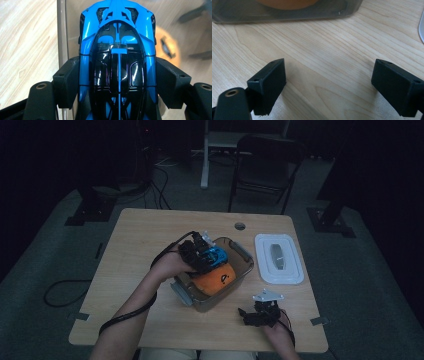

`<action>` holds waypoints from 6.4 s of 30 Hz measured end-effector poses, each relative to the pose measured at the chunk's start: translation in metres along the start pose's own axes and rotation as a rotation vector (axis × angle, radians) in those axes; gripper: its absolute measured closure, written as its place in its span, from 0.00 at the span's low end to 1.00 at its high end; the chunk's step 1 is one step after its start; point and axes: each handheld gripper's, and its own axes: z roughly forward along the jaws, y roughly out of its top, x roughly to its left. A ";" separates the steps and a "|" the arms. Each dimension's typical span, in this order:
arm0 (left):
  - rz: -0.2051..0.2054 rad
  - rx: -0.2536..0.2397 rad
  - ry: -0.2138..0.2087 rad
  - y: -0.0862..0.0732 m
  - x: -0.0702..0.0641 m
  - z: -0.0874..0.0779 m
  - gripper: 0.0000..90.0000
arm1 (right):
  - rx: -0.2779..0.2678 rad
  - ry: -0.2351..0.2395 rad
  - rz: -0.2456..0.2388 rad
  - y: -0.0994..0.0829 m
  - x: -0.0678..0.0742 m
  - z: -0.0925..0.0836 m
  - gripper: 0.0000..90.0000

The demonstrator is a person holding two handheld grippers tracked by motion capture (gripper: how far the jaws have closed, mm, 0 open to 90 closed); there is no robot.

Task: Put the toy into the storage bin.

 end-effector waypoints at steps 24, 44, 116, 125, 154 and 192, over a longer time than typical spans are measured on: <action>-0.021 -0.091 -0.025 -0.015 0.004 -0.013 0.22 | 0.000 0.000 0.000 0.000 0.000 0.000 0.13; -0.082 -0.241 0.027 -0.045 0.029 -0.051 0.20 | 0.001 -0.005 0.002 0.000 0.000 0.000 0.13; -0.247 -0.170 0.063 -0.128 0.080 0.063 0.01 | -0.131 -0.104 0.121 0.045 -0.022 0.015 0.13; -0.214 -0.176 0.085 -0.134 0.055 0.055 0.01 | -0.139 -0.102 0.113 0.048 -0.019 0.019 0.15; -0.175 -0.195 0.119 -0.112 0.043 0.059 0.02 | -0.141 -0.086 0.088 0.051 -0.040 0.029 0.21; -0.204 -0.218 0.132 -0.159 -0.006 0.025 0.02 | -0.145 0.092 -0.063 0.065 -0.023 0.055 0.29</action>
